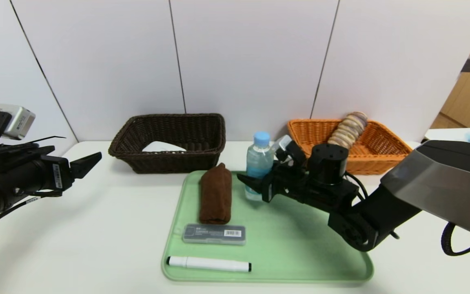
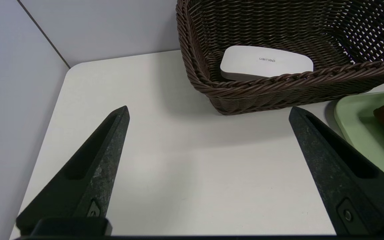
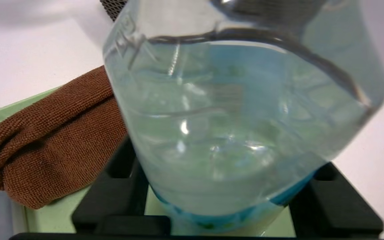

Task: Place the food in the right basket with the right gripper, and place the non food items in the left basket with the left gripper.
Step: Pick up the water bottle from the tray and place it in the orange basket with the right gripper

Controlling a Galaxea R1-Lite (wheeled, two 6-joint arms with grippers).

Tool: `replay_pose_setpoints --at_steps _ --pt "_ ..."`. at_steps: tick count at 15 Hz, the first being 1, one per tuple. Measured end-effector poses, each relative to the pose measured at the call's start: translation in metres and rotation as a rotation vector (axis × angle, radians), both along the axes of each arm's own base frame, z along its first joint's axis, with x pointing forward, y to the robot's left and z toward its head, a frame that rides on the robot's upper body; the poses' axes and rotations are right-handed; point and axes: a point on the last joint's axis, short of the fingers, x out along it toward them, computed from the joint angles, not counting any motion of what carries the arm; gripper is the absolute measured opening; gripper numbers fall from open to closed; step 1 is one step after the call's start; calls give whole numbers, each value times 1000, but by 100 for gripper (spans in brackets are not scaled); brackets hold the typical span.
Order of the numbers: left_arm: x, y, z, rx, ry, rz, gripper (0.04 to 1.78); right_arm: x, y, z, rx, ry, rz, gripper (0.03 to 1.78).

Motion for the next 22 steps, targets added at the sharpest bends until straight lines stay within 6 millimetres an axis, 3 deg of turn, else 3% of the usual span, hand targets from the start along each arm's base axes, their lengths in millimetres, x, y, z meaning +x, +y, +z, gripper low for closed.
replay_pose_setpoints --at_steps 3,7,12,15,19,22 --pt "0 0 -1 -1 5 0 169 -2 2 2 2 -3 7 86" --pt "-1 0 -2 -2 7 0 169 -11 5 10 10 -16 12 85" --pt "-1 0 -3 -2 10 0 169 -26 3 54 65 -107 -6 85" --pt "-1 0 -4 -2 13 1 169 -20 -23 92 110 -186 -112 85" --pt "-2 0 -2 -3 7 0 169 0 -81 139 136 -234 -303 85" --pt "-2 0 0 1 -2 -1 169 9 -115 152 134 -190 -487 85"
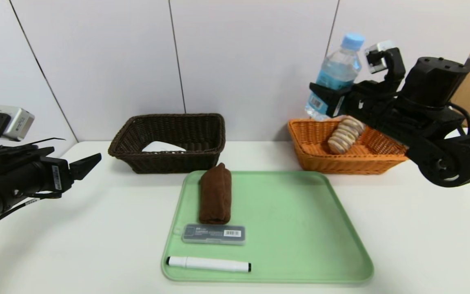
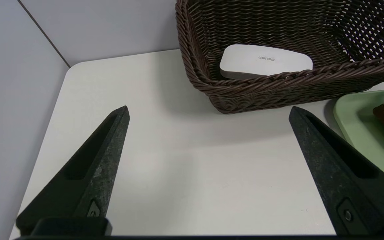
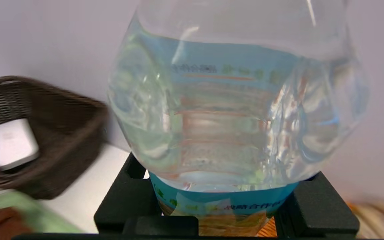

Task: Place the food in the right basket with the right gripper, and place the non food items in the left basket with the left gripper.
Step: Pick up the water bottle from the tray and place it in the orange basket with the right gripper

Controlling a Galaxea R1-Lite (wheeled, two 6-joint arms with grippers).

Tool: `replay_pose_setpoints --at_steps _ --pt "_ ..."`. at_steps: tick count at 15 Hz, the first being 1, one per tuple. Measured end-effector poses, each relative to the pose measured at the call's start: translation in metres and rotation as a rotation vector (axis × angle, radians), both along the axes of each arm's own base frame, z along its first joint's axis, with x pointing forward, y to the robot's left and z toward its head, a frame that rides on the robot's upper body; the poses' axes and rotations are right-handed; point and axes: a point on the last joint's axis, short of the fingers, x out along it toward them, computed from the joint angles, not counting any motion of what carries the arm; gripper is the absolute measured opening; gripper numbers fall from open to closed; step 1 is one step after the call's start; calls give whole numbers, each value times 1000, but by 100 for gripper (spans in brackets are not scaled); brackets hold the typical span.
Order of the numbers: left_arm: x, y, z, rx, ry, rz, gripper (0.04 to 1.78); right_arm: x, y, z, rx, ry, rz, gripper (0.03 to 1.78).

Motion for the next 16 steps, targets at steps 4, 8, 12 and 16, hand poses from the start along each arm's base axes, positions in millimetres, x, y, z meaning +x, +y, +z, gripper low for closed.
replay_pose_setpoints --at_steps 4,8,12,16 --pt "-2 0 2 1 -8 -2 169 3 -13 -8 -10 114 -110 85" --pt "-4 -1 4 -1 -23 -2 169 5 -14 -22 -17 184 -143 85" --pt "-6 -1 8 -4 -59 -1 169 14 -14 -37 -25 219 -190 85" --pt "-6 -1 8 -1 -60 -2 169 26 -9 -58 -42 261 -184 85"
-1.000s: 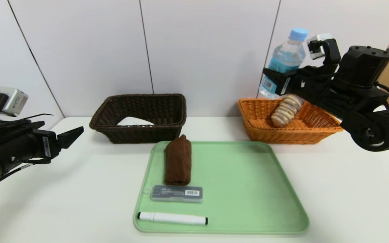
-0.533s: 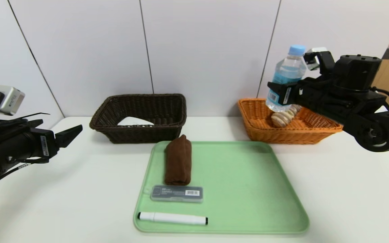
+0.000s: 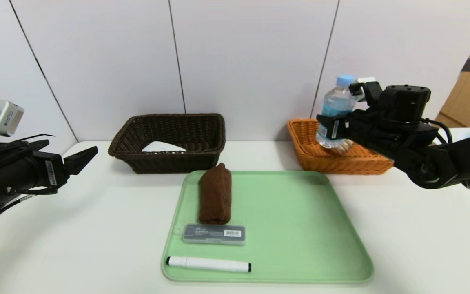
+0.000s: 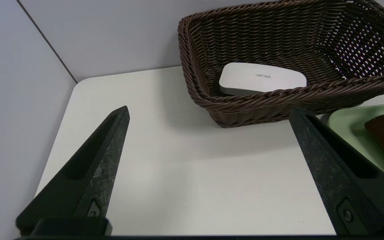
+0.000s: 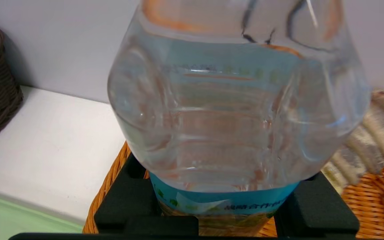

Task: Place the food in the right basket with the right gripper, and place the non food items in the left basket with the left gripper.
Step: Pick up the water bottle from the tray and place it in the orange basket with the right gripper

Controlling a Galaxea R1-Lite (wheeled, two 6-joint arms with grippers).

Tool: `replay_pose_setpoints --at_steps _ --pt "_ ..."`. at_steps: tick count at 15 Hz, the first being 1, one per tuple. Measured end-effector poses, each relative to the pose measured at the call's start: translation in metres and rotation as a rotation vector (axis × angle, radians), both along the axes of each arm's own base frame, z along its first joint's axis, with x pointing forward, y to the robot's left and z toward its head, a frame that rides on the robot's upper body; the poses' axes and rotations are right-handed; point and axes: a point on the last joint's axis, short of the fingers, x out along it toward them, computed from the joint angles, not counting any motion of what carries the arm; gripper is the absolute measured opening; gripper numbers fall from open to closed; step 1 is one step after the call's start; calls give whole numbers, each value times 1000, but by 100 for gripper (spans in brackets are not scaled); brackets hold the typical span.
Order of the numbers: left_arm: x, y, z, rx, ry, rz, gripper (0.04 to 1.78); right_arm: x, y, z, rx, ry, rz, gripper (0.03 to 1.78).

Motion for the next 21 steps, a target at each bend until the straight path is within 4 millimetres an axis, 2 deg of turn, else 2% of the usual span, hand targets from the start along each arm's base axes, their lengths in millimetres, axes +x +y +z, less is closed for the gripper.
replay_pose_setpoints --at_steps 5,11,21 --pt "0 0 0 -3 -4 1 169 15 5 -16 2 -16 4 85" --pt "0 0 1 -3 -6 1 169 17 5 -25 -7 9 -1 85" --pt "-1 0 2 -4 -10 2 169 17 5 -22 -2 -20 -8 85"
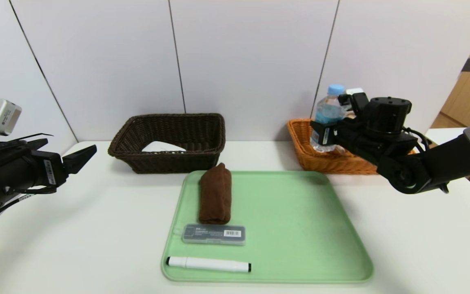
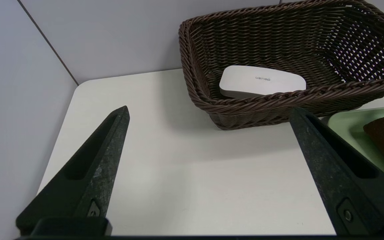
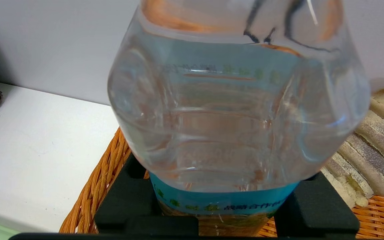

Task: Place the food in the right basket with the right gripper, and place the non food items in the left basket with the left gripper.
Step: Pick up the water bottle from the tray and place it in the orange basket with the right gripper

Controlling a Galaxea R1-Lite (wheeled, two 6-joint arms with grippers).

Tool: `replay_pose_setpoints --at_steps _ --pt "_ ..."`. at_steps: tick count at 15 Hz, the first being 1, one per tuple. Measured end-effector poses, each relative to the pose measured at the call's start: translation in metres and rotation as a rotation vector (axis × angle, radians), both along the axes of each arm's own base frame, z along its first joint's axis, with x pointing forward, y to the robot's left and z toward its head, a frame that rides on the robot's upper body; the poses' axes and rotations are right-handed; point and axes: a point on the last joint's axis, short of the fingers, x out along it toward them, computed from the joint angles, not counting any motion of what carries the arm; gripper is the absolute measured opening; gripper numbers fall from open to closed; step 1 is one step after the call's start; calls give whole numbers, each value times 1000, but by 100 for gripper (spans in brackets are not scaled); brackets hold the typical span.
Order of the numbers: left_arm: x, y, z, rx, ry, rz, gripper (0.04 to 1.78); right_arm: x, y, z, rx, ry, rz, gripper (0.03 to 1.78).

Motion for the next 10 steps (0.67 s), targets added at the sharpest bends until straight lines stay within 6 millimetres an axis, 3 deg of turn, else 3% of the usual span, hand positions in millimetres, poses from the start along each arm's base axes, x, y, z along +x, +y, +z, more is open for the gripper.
replay_pose_setpoints --at_steps 3,6,10 --pt "0 0 0 0 -1 0 169 -2 -1 0 -5 22 2 85" --pt "-1 0 1 1 -3 0 169 -4 -1 2 -1 12 -1 114" --pt "-2 0 1 3 -6 -1 169 -4 -1 4 1 -5 -1 137"
